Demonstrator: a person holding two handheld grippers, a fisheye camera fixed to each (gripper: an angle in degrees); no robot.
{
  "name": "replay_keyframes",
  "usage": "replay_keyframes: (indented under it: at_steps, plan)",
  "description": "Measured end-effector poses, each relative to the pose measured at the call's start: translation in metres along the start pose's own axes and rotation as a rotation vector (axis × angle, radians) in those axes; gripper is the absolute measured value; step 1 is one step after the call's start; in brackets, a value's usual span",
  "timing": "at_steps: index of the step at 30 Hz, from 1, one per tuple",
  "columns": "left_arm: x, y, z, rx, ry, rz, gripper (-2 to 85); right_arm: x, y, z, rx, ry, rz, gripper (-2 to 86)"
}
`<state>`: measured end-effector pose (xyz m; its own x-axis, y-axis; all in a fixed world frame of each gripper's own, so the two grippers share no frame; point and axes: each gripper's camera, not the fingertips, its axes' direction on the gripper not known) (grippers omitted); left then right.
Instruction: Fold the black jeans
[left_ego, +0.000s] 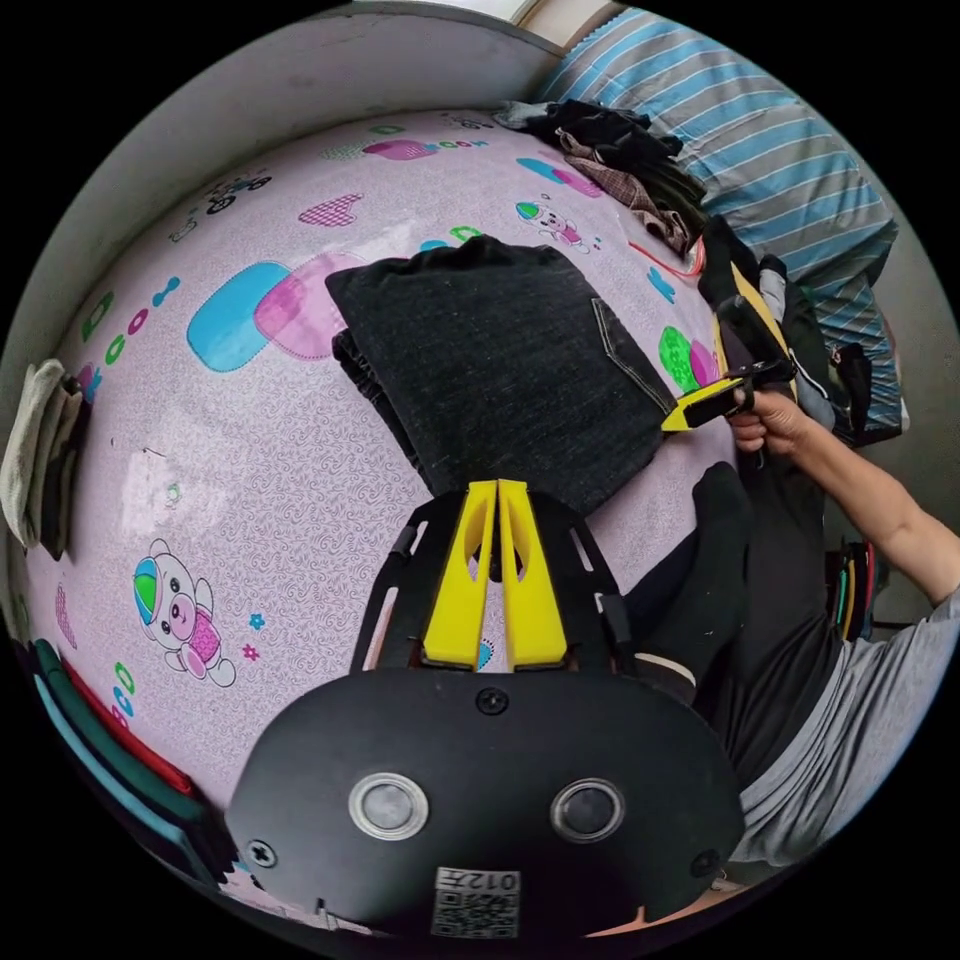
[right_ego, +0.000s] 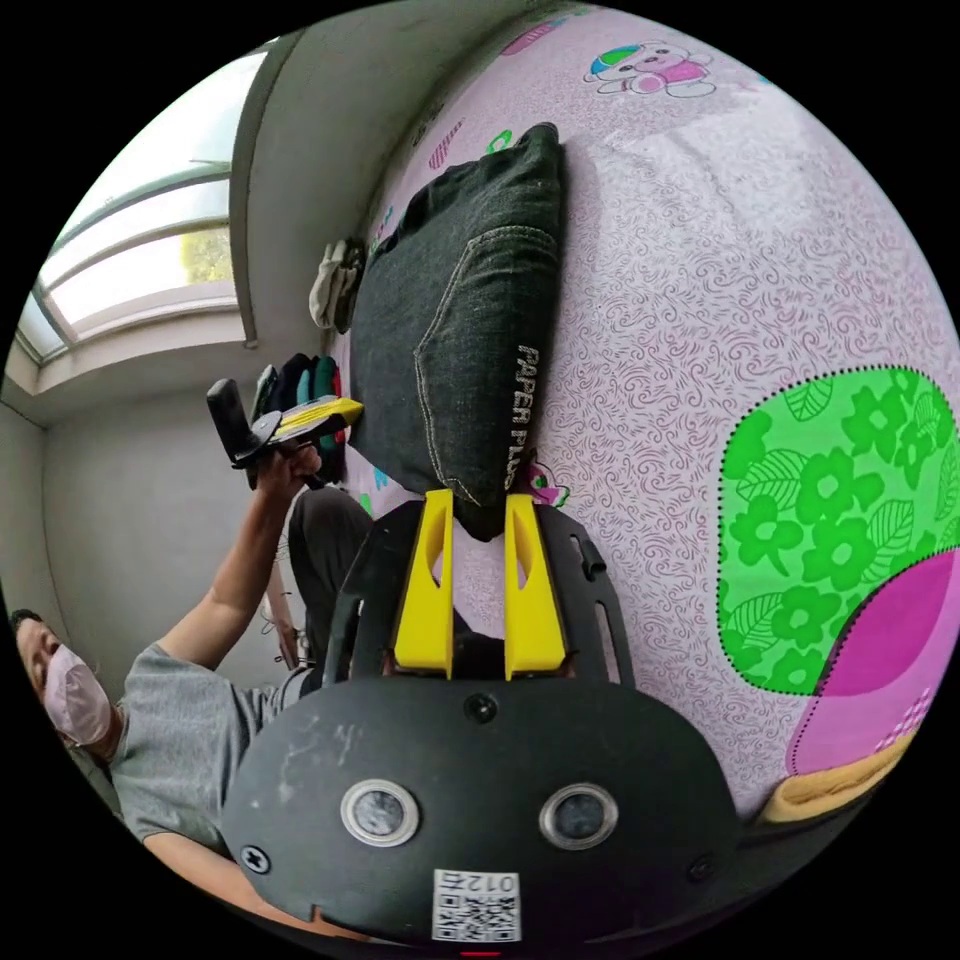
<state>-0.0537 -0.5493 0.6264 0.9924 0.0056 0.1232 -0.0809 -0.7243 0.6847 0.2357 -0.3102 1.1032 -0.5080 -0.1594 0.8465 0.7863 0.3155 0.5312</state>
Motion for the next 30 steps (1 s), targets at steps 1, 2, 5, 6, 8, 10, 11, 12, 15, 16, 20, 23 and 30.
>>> replay_keyframes:
  at_steps: [1, 2, 5, 6, 8, 10, 11, 12, 15, 16, 20, 23, 30]
  plan:
    - [0.0, 0.0, 0.005, -0.015, 0.002, -0.005, 0.2, -0.004, 0.0, 0.003, -0.005, 0.037, -0.014, 7.2]
    - [0.001, -0.001, 0.007, -0.02, -0.003, -0.001, 0.1, -0.008, 0.0, 0.005, -0.012, 0.059, -0.021, 6.8]
    - [0.008, -0.003, 0.016, -0.05, -0.053, 0.045, 0.0, -0.02, 0.0, 0.01, -0.031, 0.144, -0.071, 6.4]
    - [0.009, -0.004, 0.018, -0.057, -0.058, 0.052, 0.0, -0.022, 0.0, 0.01, -0.031, 0.151, -0.073, 6.4]
    - [0.007, -0.003, 0.02, -0.059, -0.047, 0.045, 0.0, -0.023, 0.002, 0.011, -0.023, 0.141, -0.061, 7.2]
    - [0.003, 0.0, 0.019, -0.058, -0.018, 0.013, 0.1, -0.016, 0.005, 0.008, -0.021, 0.069, -0.021, 8.6]
    - [0.003, 0.001, 0.018, -0.054, -0.014, 0.007, 0.2, -0.009, 0.007, 0.005, -0.033, 0.011, 0.011, 9.9]
    - [0.003, 0.005, 0.012, -0.041, -0.023, -0.001, 0.4, -0.008, 0.009, 0.002, -0.033, -0.008, 0.018, 10.7]
    - [0.012, 0.014, -0.002, 0.036, -0.023, 0.037, 0.8, -0.004, 0.018, -0.013, 0.033, -0.037, 0.044, 13.6]
    - [0.015, 0.015, -0.002, 0.037, 0.008, 0.062, 0.9, -0.001, 0.018, -0.016, 0.056, -0.072, 0.061, 13.7]
    - [0.017, 0.015, 0.017, -0.07, -0.057, 0.122, 0.5, -0.006, 0.005, 0.0, 0.009, -0.074, 0.061, 11.1]
    - [0.004, 0.019, 0.022, -0.065, -0.068, 0.116, 0.2, -0.016, 0.002, 0.005, -0.018, 0.037, 0.015, 8.5]
    - [-0.043, 0.031, 0.018, -0.032, 0.062, 0.029, 1.5, -0.025, 0.004, 0.004, -0.027, 0.102, -0.007, 8.4]
